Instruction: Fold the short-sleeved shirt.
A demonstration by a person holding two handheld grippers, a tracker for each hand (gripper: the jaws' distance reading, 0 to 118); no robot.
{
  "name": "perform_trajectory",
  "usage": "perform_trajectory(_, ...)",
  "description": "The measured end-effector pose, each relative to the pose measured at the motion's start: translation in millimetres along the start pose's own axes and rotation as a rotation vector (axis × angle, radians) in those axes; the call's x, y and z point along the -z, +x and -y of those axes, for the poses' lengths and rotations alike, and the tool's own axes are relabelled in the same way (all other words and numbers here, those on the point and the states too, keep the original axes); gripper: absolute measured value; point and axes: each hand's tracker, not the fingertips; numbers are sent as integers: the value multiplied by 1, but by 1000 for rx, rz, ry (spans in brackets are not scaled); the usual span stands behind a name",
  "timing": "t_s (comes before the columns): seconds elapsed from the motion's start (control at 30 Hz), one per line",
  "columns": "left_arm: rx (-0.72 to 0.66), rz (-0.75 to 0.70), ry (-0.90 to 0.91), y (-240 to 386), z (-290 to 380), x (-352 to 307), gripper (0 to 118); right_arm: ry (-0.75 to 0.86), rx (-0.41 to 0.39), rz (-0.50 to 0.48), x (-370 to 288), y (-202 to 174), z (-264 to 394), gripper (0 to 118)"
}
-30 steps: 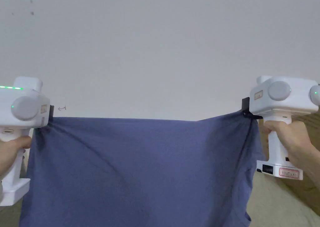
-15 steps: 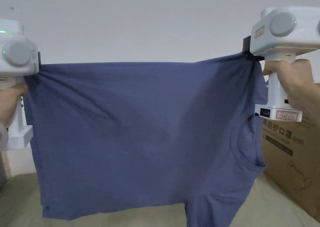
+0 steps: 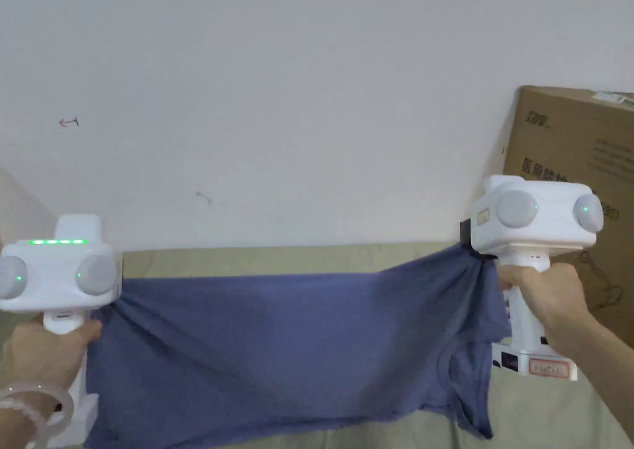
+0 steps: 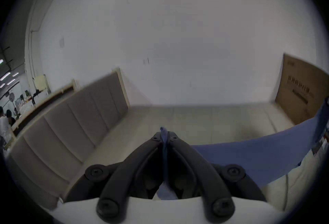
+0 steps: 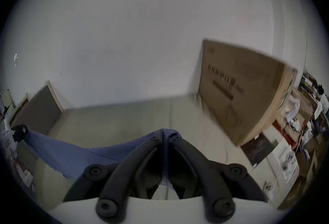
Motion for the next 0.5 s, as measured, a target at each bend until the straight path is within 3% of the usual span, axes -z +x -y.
perform_trajectory(0.23, 17, 19, -219, 14, 113, 53, 2, -227, -29, 16, 87, 7, 113, 5)
perform_trajectory(0.33, 20, 20, -256, 7, 134, 50, 2, -269, -20, 26, 91, 18, 145, 5)
perform_trajectory(0.4, 12, 29, -270, 3, 144, 39, 2, -293, 30, 6, 85, 28, 160, 5)
perform_trajectory(0.5, 36, 46, -269, -6, 156, 8, 2, -288, 26, -3, 53, 36, 185, 5)
